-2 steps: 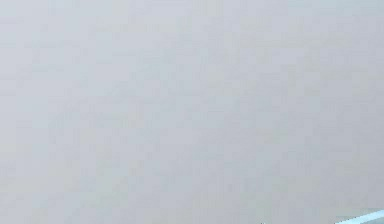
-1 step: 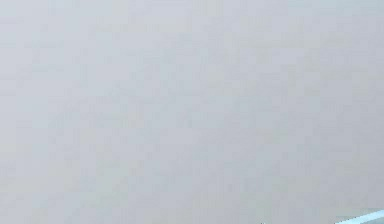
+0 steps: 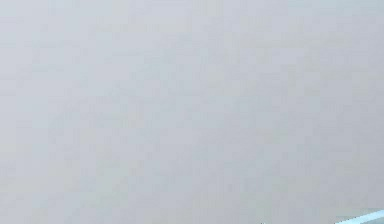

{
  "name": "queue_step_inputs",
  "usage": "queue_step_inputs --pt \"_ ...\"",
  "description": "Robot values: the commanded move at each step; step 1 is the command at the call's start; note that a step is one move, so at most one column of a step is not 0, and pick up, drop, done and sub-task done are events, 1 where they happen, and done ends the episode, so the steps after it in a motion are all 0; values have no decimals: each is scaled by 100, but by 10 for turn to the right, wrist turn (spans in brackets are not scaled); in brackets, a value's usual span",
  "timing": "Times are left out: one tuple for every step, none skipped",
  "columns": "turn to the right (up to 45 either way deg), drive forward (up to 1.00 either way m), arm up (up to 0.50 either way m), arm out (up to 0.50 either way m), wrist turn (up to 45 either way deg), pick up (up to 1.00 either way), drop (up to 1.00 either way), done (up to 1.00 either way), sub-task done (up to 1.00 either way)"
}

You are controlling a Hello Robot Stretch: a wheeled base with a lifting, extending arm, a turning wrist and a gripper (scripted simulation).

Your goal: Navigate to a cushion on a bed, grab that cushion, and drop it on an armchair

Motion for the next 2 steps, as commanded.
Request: queue_step_inputs --pt "0 0 36 0 0 0 0 0 0" --pt "0 0 0 0 -450 0 0 0 0"
